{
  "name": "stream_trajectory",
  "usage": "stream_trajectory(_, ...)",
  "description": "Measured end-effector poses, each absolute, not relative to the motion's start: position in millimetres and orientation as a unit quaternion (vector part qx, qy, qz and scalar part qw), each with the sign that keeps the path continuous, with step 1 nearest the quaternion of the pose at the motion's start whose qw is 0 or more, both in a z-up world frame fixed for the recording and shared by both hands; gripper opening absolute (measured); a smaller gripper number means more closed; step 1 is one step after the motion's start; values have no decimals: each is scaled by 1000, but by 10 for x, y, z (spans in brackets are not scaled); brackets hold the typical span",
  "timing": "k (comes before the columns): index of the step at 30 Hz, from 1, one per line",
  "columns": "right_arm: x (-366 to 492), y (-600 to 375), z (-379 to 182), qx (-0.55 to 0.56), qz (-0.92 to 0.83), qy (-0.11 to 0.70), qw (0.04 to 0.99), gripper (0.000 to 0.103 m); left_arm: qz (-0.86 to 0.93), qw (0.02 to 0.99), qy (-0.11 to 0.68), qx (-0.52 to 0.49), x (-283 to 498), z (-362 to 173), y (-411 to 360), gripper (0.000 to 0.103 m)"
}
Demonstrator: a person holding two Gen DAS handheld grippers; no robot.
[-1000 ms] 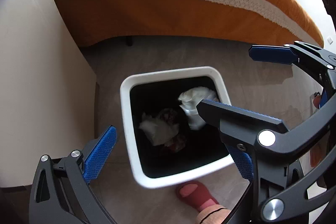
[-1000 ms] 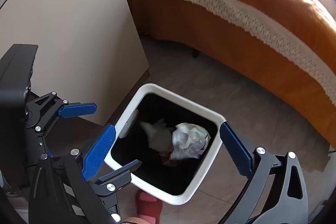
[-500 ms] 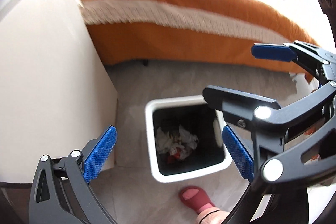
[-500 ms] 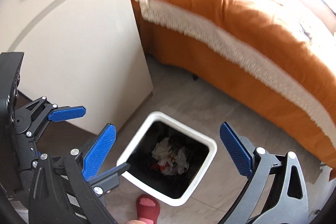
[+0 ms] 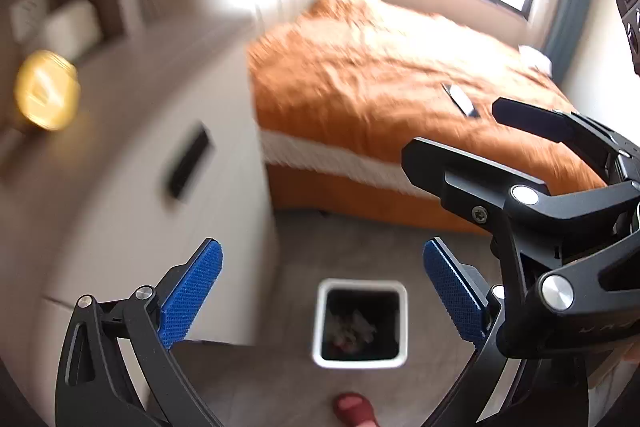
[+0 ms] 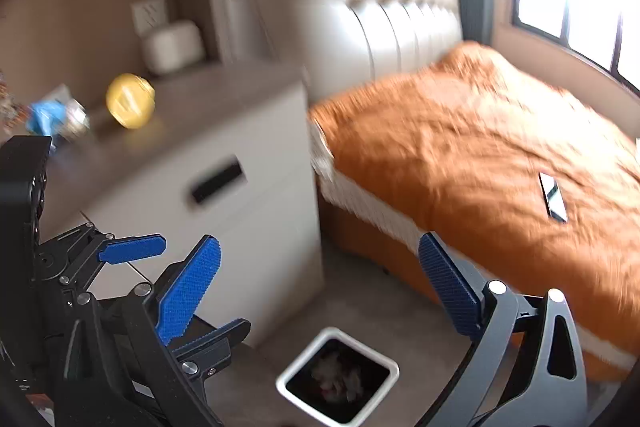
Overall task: Collect trash
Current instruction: 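Move both open tools back to the desk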
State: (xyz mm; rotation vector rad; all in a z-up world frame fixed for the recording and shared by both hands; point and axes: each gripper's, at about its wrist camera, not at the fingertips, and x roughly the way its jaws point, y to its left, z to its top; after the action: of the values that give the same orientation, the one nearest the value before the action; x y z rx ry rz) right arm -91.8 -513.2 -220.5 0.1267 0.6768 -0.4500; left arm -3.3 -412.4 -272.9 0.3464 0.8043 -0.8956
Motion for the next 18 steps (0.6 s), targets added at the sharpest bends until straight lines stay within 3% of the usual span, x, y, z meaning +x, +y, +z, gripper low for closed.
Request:
stream_trajectory(9, -598, -4736, -1341, 18, -106, 258, 960, 99, -301, 887, 330, 121, 151, -1698, -3481, 98)
stream_trajectory(18, 15, -4203, -832, -27, 3, 215, 976, 99, -179, 934, 299, 79, 360, -1162, -2559, 98)
